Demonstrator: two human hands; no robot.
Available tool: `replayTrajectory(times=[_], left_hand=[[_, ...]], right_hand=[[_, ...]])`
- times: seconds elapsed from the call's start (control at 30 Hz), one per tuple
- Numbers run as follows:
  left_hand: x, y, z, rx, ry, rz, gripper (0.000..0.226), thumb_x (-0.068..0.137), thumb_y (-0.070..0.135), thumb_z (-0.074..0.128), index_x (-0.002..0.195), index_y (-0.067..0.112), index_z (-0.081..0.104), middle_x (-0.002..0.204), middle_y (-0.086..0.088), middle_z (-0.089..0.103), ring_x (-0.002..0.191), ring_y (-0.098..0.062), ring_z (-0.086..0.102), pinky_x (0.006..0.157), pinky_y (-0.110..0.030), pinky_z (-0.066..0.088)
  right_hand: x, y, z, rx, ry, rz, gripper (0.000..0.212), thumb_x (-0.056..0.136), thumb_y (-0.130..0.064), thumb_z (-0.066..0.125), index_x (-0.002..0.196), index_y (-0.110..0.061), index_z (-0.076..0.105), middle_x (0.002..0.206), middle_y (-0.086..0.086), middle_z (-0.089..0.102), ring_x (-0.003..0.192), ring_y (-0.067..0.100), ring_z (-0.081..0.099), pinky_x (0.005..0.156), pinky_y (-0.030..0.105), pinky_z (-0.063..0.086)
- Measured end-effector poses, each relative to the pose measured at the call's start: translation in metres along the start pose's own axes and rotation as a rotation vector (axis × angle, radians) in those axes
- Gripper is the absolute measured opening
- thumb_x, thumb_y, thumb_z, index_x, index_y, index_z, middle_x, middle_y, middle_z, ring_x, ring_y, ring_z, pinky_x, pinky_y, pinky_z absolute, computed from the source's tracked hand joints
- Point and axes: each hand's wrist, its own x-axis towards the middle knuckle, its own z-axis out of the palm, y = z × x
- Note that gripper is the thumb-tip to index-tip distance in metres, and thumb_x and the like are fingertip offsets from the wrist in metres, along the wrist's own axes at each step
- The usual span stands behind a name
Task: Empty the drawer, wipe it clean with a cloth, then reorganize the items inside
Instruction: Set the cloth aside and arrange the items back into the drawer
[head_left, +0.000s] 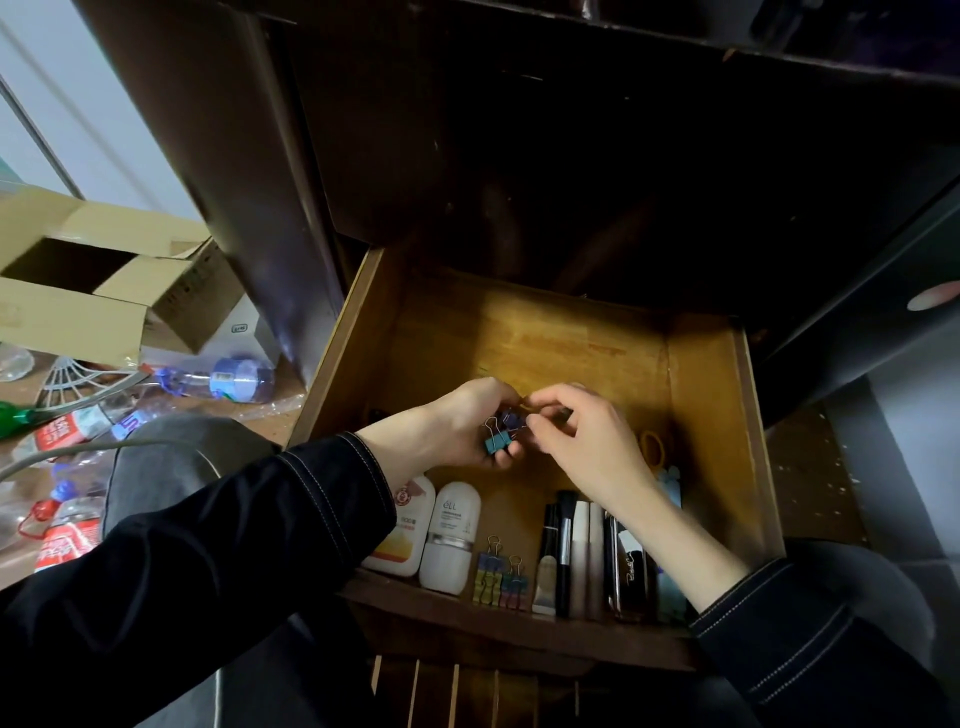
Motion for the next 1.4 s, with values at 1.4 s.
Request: replayTrajectory(times=[1.4], left_hand=[[0.010, -0.002, 0.002, 0.179, 0.140, 0.211, 0.027, 0.102, 0.029, 0.047, 0.102, 0.004, 0.059, 0.073, -0.013, 0.065, 0.050, -0.017, 0.047, 0.046, -0.022, 0.035]], right_hand=[[0.003, 0.003, -0.016, 0.653, -0.001, 0.454, 0.008, 0.088, -0.009, 0.073, 0.094, -0.013, 0.075, 0.085, 0.011, 0.073, 0.061, 0.011, 0.059, 0.051, 0.022, 0.046]])
